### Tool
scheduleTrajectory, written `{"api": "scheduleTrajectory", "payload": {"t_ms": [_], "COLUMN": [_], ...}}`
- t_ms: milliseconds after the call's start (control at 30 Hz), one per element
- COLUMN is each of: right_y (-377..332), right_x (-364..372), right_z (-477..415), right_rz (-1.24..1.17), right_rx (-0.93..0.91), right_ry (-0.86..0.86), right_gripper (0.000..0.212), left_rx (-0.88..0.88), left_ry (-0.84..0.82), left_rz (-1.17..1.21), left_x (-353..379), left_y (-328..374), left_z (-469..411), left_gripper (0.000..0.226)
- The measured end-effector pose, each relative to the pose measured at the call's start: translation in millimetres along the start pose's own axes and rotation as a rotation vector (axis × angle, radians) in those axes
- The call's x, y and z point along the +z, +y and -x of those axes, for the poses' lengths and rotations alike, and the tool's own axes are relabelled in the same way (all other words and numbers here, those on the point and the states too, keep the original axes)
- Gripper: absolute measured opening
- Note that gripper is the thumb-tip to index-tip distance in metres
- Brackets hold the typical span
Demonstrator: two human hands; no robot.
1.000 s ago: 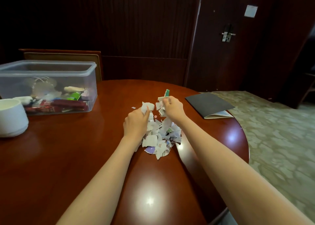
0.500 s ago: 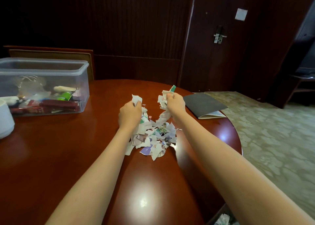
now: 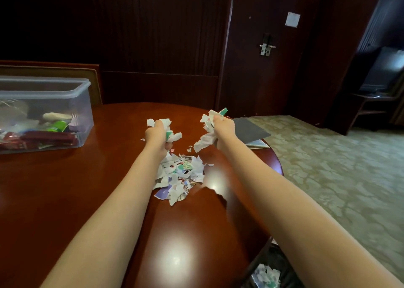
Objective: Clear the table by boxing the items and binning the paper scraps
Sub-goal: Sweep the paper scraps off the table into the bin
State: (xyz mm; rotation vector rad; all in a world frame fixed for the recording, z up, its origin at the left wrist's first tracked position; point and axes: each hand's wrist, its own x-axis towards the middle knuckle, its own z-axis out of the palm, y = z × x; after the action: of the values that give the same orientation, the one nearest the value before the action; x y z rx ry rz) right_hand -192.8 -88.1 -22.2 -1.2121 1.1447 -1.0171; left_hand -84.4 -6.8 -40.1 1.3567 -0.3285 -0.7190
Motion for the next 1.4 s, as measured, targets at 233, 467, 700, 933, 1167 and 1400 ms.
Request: {"api": "scheduleTrajectory", "payload": {"t_ms": [233, 467, 700, 933, 1167, 1400], "right_y": [-8, -1, 13, 46, 99, 162], "right_x": [-53, -118, -198, -283, -339, -363], "right_z": [-14, -29, -42, -54, -66, -81], "right_rz": [-0.137, -0.328, -0.377, -0.353, -0.330, -0.275], "right_rx": [0.095, 0.023, 0.050, 0.123, 0.207, 0.304], "right_ry": [-0.001, 0.053, 0.185, 0.371, 0.510, 0.541], "right_gripper": [0.032, 0.017, 0.009, 0.009, 0.015, 0.021], "left_rx": [-0.120, -0.192, -0.241, -0.327, -0.415, -0.454], "left_ry": [-0.168, -0.296, -0.459, -0.619, -0.663, -0.679], "left_rz": [0.167, 0.155, 0.111, 0.053, -0.035, -0.160], "left_x": [40, 113, 193, 263, 308, 322], "left_y": [-9, -29, -60, -106, -166, -227], "left_z": [21, 49, 81, 122, 133, 116], "left_gripper": [0.024, 0.022, 0.028, 0.025, 0.027, 0.030]}}
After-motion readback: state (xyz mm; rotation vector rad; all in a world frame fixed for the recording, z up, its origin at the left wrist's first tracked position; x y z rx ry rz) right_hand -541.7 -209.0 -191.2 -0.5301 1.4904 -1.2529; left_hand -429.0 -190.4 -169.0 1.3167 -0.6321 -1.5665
